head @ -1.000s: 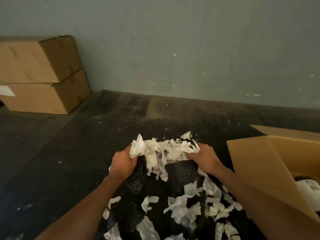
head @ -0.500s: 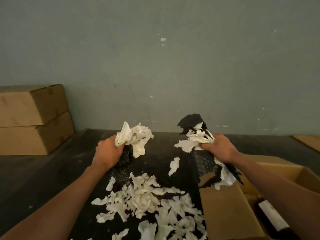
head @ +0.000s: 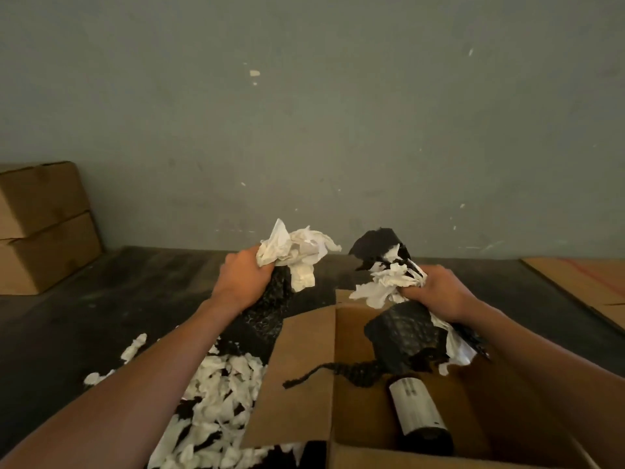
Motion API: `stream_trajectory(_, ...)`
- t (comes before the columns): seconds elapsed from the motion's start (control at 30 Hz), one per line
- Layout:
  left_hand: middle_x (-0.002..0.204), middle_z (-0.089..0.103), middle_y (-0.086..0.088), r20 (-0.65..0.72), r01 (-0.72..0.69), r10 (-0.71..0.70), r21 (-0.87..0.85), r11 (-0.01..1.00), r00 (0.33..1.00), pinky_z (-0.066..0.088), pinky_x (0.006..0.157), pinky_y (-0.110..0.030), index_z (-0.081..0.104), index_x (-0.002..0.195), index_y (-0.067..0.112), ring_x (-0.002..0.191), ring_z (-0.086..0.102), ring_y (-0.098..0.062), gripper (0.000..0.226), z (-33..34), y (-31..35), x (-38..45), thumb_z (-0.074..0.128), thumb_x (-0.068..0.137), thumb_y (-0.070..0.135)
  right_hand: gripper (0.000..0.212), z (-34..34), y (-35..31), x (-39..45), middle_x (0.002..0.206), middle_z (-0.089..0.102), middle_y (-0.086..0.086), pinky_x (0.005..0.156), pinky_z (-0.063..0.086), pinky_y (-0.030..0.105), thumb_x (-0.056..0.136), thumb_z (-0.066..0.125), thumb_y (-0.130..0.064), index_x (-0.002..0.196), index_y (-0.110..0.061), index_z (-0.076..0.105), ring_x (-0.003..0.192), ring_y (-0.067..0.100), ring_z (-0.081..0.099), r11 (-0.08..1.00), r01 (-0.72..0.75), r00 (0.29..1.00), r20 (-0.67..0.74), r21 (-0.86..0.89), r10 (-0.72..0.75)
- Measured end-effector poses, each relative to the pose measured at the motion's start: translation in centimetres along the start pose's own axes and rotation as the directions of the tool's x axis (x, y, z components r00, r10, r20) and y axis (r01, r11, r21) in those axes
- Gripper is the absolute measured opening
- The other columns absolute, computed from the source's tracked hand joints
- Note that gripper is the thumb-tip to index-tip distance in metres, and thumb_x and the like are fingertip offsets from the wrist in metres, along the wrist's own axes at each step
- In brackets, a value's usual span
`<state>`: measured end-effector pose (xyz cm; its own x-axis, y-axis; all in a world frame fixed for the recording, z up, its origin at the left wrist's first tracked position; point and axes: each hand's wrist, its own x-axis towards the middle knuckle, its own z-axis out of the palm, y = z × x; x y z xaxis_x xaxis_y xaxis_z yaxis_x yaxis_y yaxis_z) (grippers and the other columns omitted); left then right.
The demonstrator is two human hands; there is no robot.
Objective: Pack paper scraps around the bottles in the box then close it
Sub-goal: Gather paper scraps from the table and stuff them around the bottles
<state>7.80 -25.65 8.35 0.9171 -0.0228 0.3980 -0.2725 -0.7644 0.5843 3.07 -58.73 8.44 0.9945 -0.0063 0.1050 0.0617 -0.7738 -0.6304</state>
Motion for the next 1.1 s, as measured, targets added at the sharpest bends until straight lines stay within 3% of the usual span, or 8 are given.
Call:
stream_trajectory(0.2, 0.108, 0.069, -0.006, 0.218, 0.034, -0.024, -0.042, 0.999, 0.976, 0.046, 0.080, -0.035, 0.065, 0.114, 0.019, 0.097, 0.061, -0.023, 0.034, 9.4, 6.9, -2.8, 0.043, 0.099, 0.039, 0.008, 0.4, 7.3, -0.9, 0.082, 0.071, 0.004, 0.077, 0.057, 0.037, 0.090, 0.066, -0.024, 0.087, -0.017, 0.065, 0.078, 0.019, 0.069, 0.997, -0.065, 0.990, 0.121, -0.036, 0.069)
stream_trajectory(0.37, 0.119, 0.068, -0.007, 0.398, 0.190, -0.150, -0.064, 0.980, 0.905, 0.047, 0.087, -0.035, 0.064, 0.119, 0.023, 0.108, 0.061, -0.030, 0.038, 17.9, 9.4, -5.1, 0.040, 0.098, 0.043, 0.005, 3.6, 12.5, -1.9, 0.097, 0.070, -0.008, 0.087, 0.052, 0.027, 0.092, 0.062, -0.028, 0.097, -0.027, 0.064, 0.092, 0.008, 0.066, 0.994, -0.101, 0.953, 0.291, 0.039, 0.086)
stream_trajectory(0.47, 0.123, 0.064, -0.003, 0.552, 0.400, -0.292, -0.083, 0.913, 0.781, 0.043, 0.088, -0.034, 0.062, 0.120, 0.024, 0.111, 0.059, -0.028, 0.041, 21.5, 9.4, -7.0, 0.036, 0.099, 0.048, 0.040, 5.7, 15.1, -2.2, 0.123, 0.061, -0.010, 0.104, 0.043, 0.033, 0.085, 0.068, -0.038, 0.122, -0.037, 0.054, 0.116, 0.012, 0.056, 0.988, -0.155, 0.892, 0.433, 0.015, 0.133)
stream_trajectory(0.6, 0.130, 0.060, 0.000, 0.678, 0.552, -0.413, 0.013, 0.834, 0.608, 0.044, 0.102, -0.039, 0.060, 0.124, 0.026, 0.116, 0.056, -0.024, 0.055, 24.9, 6.7, -9.0, 0.062, 0.079, 0.057, 0.088, 8.0, 18.1, -2.3, 0.140, 0.049, -0.013, 0.111, 0.036, 0.039, 0.061, 0.073, -0.069, 0.139, -0.041, 0.044, 0.128, 0.014, 0.047, 0.971, -0.232, 0.811, 0.538, -0.064, 0.230)
stream_trajectory(0.77, 0.130, 0.056, -0.006, 0.842, 0.642, -0.411, 0.105, 0.759, 0.349, 0.041, 0.094, -0.030, 0.052, 0.133, 0.019, 0.106, 0.052, -0.018, 0.042, 25.1, 7.0, -10.0, 0.054, 0.096, 0.038, 0.076, 8.8, 18.5, -3.0, 0.142, 0.046, -0.007, 0.109, 0.035, 0.033, 0.075, 0.067, -0.066, 0.138, -0.033, 0.043, 0.128, 0.015, 0.045, 0.925, -0.322, 0.643, 0.669, -0.204, 0.371)
stream_trajectory(0.93, 0.149, 0.044, -0.006, 0.734, 0.441, -0.364, 0.098, 0.892, 0.573, 0.036, 0.109, -0.036, 0.040, 0.145, 0.023, 0.131, 0.045, -0.025, 0.077, 26.2, 6.2, -8.6, 0.066, 0.078, 0.053, 0.069, 7.3, 19.3, -2.6, 0.134, 0.058, -0.003, 0.107, 0.041, 0.038, 0.068, 0.078, -0.055, 0.129, -0.031, 0.055, 0.121, 0.017, 0.054, 0.946, -0.283, 0.735, 0.598, -0.157, 0.319)
stream_trajectory(1.03, 0.161, 0.023, -0.006, 0.652, 0.320, -0.405, 0.252, 0.913, 0.641, 0.019, 0.116, -0.045, 0.028, 0.152, 0.025, 0.146, 0.020, -0.033, 0.085, 26.1, 6.5, -8.0, 0.030, 0.084, 0.076, 0.100, 7.1, 20.6, -1.2, 0.129, 0.062, -0.009, 0.101, 0.048, 0.041, 0.046, 0.075, -0.082, 0.132, -0.037, 0.051, 0.113, 0.013, 0.059, 0.949, -0.304, 0.807, 0.506, -0.087, 0.305)
stream_trajectory(1.1, 0.161, 0.021, -0.007, 0.655, 0.288, -0.423, 0.311, 0.906, 0.626, 0.006, 0.116, -0.053, 0.033, 0.149, 0.028, 0.147, 0.011, -0.037, 0.090, 26.1, 6.6, -7.4, 0.006, 0.078, 0.077, 0.110, 6.0, 19.5, -1.0, 0.141, 0.051, -0.006, 0.103, 0.044, 0.038, 0.051, 0.071, -0.084, 0.143, -0.034, 0.037, 0.121, 0.017, 0.054, 0.940, -0.323, 0.814, 0.473, -0.114, 0.337)
